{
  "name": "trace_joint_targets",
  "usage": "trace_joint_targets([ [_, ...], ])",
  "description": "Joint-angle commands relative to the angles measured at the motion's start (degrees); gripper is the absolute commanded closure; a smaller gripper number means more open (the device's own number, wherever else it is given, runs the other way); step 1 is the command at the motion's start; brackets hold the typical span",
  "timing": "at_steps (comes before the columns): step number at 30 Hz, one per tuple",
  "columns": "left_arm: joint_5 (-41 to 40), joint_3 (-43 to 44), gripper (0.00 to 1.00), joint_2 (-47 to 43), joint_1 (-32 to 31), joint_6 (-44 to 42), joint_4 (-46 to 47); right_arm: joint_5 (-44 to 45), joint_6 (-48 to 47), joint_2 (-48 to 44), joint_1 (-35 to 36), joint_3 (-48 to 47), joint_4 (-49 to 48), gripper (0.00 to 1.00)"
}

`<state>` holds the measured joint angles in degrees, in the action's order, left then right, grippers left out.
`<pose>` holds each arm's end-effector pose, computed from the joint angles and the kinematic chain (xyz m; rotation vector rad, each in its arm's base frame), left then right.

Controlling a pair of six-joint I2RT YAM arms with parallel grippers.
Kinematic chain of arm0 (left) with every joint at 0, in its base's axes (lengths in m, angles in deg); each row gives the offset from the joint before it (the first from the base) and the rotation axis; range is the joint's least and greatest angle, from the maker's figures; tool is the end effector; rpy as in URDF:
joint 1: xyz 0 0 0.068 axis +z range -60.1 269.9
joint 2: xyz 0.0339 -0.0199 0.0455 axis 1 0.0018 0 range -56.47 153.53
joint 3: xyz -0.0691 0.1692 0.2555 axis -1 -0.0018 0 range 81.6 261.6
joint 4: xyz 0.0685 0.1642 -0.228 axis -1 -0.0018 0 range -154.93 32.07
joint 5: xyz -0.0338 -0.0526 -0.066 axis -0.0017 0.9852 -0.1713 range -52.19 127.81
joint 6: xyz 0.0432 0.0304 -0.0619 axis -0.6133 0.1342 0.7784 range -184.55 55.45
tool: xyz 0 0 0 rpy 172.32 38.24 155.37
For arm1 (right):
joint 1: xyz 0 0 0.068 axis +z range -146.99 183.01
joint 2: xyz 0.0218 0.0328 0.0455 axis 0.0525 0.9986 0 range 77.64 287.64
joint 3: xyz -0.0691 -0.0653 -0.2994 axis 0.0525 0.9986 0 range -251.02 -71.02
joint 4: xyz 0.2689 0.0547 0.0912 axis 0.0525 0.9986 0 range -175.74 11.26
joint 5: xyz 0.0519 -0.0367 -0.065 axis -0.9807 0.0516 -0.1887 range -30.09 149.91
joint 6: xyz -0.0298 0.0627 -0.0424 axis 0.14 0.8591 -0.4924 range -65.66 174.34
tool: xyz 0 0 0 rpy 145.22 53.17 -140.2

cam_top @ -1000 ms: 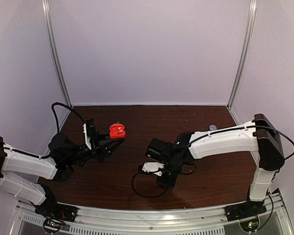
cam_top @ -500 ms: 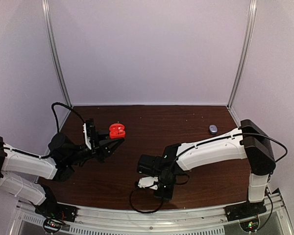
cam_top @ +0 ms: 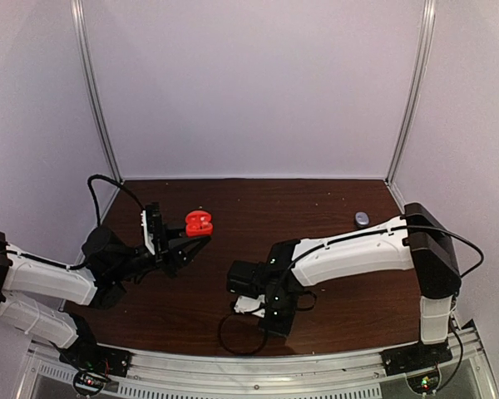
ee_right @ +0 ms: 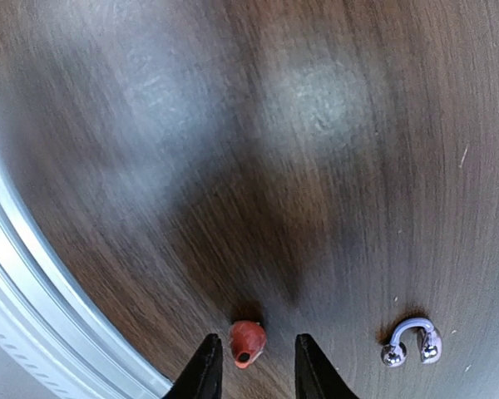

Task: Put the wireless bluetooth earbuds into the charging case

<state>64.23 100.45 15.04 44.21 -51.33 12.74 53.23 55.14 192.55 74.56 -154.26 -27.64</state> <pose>0.1643 -0.2133 0.2648 0.7761 1.1444 -1.1594 0.1236 0.3960 0.1544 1.7791 -2.5049 -0.1484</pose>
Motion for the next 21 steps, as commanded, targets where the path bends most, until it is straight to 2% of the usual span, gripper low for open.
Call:
trace_joint_targets([
  [1, 0.5, -1.1, 1.0, -0.6, 0.4, 0.9, 4.4, 0.5, 3.1, 2.3, 0.7, -3.5, 3.1, 0.69],
  [13, 0.0, -2.7, 1.0, -1.7, 0.4, 1.0, 5.7, 1.6, 4.0, 6.5, 1.2, -6.5, 6.8, 0.74],
  [21, 0.1, -2.9, 1.0, -1.4, 0.4, 0.9, 6.7, 1.6, 3.8, 7.4, 1.3, -7.7, 7.8, 0.83],
])
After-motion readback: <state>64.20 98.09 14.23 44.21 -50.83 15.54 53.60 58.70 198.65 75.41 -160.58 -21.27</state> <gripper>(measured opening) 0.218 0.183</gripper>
